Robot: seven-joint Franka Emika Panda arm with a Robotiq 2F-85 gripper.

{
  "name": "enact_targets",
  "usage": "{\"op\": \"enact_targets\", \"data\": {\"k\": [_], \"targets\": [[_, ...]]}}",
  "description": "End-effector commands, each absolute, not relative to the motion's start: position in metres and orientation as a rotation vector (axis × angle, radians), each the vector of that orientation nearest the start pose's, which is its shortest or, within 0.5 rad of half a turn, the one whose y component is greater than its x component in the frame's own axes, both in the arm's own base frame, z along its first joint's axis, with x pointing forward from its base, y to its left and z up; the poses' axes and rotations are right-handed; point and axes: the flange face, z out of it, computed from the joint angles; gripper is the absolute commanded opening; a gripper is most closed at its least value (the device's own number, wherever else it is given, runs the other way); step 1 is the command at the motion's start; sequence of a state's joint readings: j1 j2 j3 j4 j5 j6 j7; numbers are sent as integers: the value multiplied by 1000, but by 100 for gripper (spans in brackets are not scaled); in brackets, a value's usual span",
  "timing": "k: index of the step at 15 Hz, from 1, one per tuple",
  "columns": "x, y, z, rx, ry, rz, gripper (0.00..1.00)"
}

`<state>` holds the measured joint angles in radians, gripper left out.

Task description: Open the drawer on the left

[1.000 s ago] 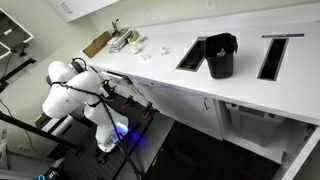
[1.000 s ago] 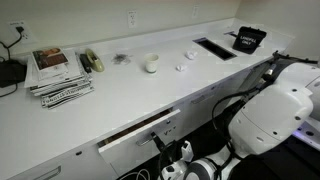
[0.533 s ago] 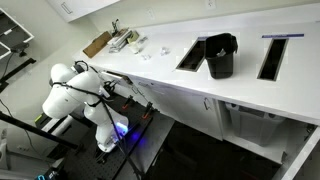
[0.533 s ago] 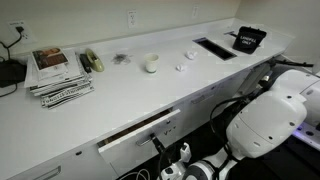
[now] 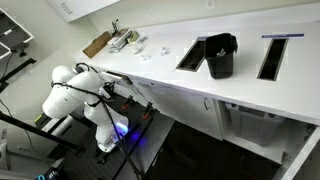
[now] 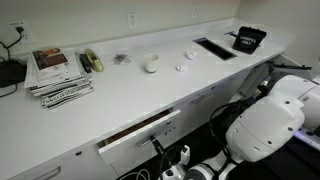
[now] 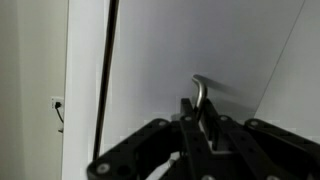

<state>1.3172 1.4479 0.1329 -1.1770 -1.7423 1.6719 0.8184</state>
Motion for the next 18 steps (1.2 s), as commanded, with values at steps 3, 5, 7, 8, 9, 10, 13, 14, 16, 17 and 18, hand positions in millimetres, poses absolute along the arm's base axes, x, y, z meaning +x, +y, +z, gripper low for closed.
{"op": "enact_targets", "data": {"k": [3, 5, 7, 8, 9, 10, 13, 14, 16, 17, 18], "targets": [[143, 635, -89, 1131, 1356, 1018, 3], [123, 634, -85, 1133, 1350, 1022, 3], [100, 633, -85, 1155, 1338, 1027, 3], [89, 633, -85, 1160, 1335, 1027, 3], [77, 633, -85, 1166, 1333, 1026, 3], [65, 632, -84, 1173, 1330, 1028, 3], [33, 631, -82, 1182, 1327, 1028, 3], [21, 632, -81, 1185, 1332, 1026, 3], [2, 633, -79, 1192, 1344, 1022, 3], [-6, 633, -78, 1198, 1347, 1019, 3], [-14, 633, -77, 1208, 1349, 1016, 3]]}}
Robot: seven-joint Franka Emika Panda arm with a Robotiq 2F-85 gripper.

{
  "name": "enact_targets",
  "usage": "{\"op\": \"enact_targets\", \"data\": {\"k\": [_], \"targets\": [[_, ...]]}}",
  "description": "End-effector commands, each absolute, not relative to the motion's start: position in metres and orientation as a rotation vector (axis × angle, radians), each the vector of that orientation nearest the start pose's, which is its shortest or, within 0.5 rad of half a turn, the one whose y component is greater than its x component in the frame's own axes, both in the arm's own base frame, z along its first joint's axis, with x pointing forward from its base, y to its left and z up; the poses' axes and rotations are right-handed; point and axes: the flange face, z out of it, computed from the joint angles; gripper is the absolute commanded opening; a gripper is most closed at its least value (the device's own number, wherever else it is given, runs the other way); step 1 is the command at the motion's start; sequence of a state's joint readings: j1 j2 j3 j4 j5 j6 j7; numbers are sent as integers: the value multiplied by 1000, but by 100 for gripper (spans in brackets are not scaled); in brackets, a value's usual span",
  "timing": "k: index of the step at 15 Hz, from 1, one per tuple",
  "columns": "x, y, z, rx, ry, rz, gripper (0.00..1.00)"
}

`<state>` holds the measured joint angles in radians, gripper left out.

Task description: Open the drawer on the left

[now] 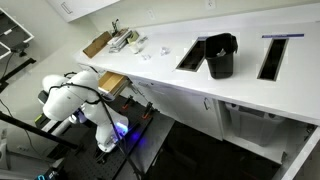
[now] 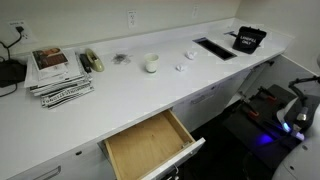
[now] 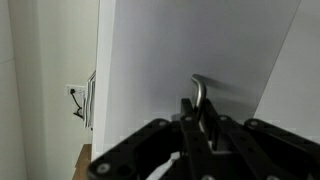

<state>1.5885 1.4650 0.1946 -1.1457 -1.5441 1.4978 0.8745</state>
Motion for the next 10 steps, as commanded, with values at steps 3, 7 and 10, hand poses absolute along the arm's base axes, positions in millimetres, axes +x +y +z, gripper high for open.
{"op": "enact_targets", "data": {"k": [3, 7, 10], "targets": [[-30, 636, -75, 1235, 1359, 1005, 3], [-34, 644, -67, 1262, 1348, 1005, 37], [-34, 664, -56, 1318, 1401, 1015, 56]]}}
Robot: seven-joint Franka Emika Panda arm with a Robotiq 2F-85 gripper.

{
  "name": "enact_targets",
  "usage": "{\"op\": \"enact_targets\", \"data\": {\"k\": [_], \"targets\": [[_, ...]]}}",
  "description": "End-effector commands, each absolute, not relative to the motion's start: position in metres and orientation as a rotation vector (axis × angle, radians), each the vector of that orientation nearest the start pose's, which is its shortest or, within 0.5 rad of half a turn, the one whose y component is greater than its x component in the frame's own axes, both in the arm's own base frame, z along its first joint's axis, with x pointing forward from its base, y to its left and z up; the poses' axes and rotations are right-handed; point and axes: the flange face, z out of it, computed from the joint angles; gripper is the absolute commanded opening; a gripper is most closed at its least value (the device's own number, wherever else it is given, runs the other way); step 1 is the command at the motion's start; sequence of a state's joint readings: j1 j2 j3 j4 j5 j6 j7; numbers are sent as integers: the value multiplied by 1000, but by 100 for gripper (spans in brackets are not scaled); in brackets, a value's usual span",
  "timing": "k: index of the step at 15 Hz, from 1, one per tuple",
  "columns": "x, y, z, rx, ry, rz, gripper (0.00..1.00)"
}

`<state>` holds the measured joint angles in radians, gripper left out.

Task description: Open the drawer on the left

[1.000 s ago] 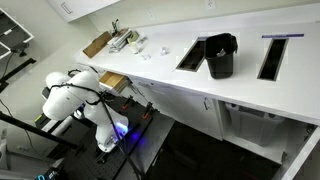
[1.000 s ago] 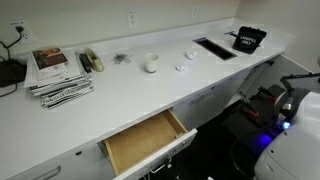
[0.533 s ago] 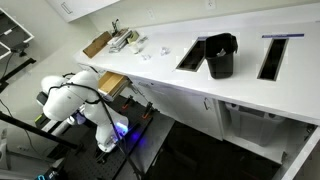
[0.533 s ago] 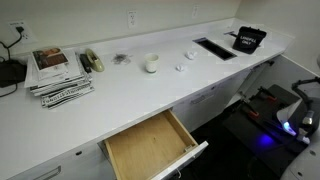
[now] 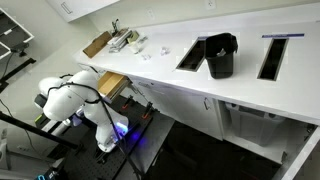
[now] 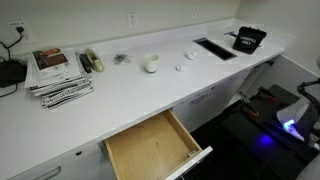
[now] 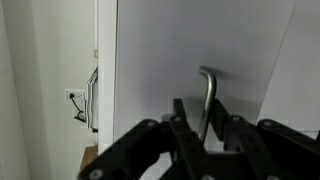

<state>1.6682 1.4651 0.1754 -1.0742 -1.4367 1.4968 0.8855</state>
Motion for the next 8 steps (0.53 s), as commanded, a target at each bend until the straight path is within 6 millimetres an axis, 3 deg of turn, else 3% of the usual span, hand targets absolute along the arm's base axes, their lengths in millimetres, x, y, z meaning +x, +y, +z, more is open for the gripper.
{"op": "enact_targets", "data": {"k": [1, 6, 8], "targets": [[-36, 673, -50, 1358, 1425, 1000, 65], [-52, 705, -9, 1529, 1633, 852, 99], [-49, 708, 10, 1589, 1692, 761, 100]]}}
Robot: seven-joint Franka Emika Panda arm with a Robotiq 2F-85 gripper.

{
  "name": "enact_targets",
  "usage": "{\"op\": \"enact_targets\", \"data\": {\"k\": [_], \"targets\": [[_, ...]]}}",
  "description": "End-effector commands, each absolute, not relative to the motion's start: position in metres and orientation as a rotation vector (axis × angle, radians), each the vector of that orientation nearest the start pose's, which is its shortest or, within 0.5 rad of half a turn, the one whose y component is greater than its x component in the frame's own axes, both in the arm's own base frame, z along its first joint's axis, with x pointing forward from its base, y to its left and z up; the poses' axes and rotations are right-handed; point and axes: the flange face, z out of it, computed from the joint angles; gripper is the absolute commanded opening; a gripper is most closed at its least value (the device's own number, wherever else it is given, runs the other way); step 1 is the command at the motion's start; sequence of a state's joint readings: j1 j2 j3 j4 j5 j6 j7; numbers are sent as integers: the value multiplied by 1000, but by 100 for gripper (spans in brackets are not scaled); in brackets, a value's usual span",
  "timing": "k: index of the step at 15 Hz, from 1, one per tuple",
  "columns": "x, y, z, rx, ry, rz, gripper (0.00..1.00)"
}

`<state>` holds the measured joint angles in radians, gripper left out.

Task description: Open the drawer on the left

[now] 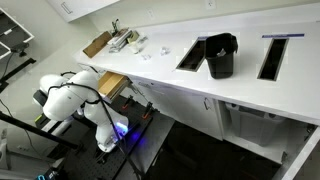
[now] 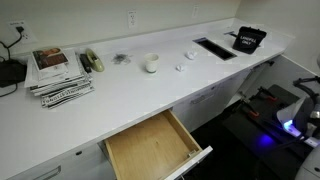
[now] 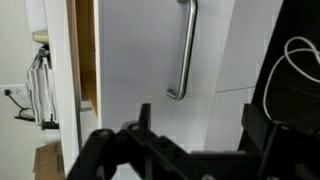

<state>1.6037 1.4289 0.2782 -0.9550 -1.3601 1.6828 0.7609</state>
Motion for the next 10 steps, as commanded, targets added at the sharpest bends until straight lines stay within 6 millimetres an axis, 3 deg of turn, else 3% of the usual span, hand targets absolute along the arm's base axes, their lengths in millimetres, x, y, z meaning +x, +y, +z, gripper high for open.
{"op": "enact_targets", "data": {"k": [1, 4, 10], "targets": [[-45, 710, 19, 1626, 1733, 748, 100], [-26, 714, 50, 1713, 1832, 738, 100], [45, 704, 101, 1852, 1975, 776, 100]]}}
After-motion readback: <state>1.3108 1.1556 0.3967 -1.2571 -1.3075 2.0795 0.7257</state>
